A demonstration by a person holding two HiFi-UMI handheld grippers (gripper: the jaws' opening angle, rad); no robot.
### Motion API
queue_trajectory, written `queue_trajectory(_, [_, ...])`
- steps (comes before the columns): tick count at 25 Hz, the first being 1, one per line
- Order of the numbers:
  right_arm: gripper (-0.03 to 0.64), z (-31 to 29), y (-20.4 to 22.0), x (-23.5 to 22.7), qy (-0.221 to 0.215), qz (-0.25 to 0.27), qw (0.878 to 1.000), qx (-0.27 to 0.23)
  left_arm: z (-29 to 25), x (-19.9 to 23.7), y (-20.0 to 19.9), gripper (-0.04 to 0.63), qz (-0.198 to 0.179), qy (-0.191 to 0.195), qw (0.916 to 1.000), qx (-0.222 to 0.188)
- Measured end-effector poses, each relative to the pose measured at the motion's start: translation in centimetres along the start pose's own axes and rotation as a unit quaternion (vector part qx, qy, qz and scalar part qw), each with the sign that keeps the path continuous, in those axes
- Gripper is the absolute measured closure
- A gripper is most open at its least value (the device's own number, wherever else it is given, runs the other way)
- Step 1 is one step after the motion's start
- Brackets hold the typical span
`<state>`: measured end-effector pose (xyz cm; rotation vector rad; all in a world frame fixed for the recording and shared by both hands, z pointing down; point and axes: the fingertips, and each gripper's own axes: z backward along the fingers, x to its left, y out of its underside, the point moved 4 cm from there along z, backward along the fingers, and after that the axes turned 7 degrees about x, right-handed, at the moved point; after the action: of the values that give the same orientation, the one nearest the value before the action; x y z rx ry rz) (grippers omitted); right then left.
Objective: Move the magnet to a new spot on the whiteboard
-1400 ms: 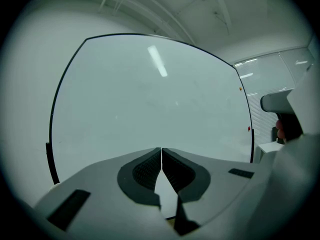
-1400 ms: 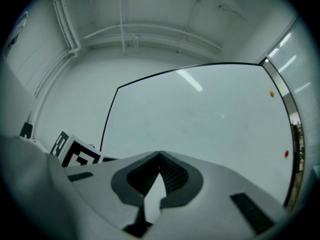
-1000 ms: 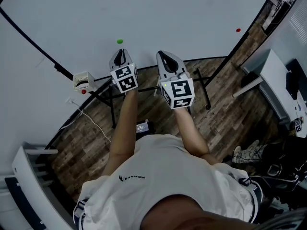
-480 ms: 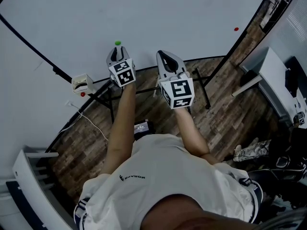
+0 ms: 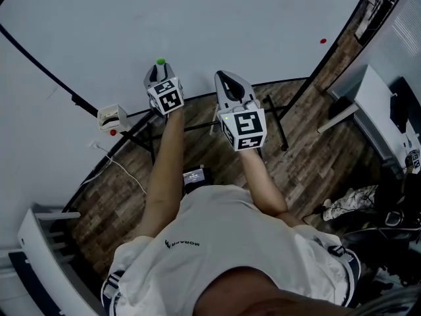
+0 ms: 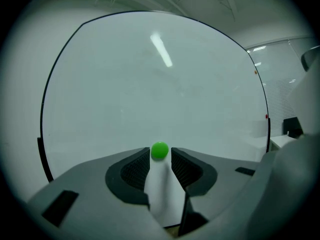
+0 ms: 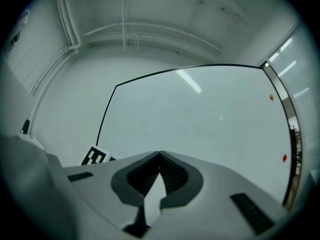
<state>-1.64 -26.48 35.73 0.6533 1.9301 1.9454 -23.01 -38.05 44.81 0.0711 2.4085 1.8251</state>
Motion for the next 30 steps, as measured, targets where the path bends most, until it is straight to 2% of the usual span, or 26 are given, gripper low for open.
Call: queue_trajectory(30, [0.603,-0.9,0.3,-0.7,0.011,0.002,1.0,0.005,-2.6,0.4,-0.3,0.472,0.007,-0.009,0.9999,0.013])
